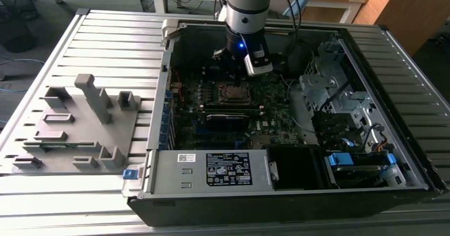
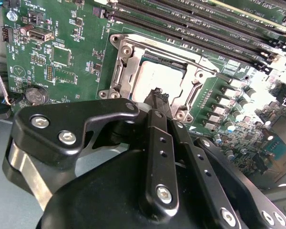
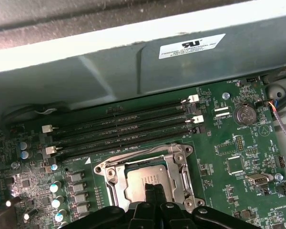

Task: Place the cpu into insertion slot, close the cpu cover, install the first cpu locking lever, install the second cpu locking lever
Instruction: 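Install the second cpu locking lever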

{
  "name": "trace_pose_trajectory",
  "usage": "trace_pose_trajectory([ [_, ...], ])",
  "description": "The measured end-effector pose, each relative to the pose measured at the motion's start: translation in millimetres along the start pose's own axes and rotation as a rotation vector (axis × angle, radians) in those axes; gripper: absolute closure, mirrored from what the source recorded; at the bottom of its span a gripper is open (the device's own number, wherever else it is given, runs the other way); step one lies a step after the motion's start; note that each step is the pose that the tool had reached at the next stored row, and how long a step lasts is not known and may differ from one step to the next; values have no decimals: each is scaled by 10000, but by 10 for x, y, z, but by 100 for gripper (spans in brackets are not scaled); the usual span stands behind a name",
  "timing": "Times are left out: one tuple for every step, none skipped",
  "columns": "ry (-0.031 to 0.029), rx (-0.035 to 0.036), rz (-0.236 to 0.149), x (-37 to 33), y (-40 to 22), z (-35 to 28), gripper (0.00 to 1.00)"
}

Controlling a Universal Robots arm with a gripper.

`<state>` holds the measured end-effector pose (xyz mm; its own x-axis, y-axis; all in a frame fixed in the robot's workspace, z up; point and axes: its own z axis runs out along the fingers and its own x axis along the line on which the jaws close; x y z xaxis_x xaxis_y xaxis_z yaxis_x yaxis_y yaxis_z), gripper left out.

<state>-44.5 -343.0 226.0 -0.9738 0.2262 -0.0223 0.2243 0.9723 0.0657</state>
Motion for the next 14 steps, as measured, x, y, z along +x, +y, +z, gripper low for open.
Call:
trace_pose_trajectory([
  [0,0,0,0,0,-6,89],
  [-1,-1,0,-1,1,-12,89],
  [-1,-3,0,-1,2,-18,89],
  [-1,-4,0,-1,2,-21,89],
  [-2,-6,0,-1,3,-21,89],
  [-2,-6,0,-1,3,-21,89],
  [0,-3,0,-1,2,-23,89],
  [-1,-4,0,-1,3,-23,89],
  [-1,-3,0,-1,3,-24,89],
  [-1,-3,-1,-1,3,-24,89],
  [0,0,0,-1,2,-27,89],
  [1,2,0,-1,2,-30,89],
  [0,-1,0,-1,3,-30,89],
  [0,-3,0,-1,3,-30,89],
])
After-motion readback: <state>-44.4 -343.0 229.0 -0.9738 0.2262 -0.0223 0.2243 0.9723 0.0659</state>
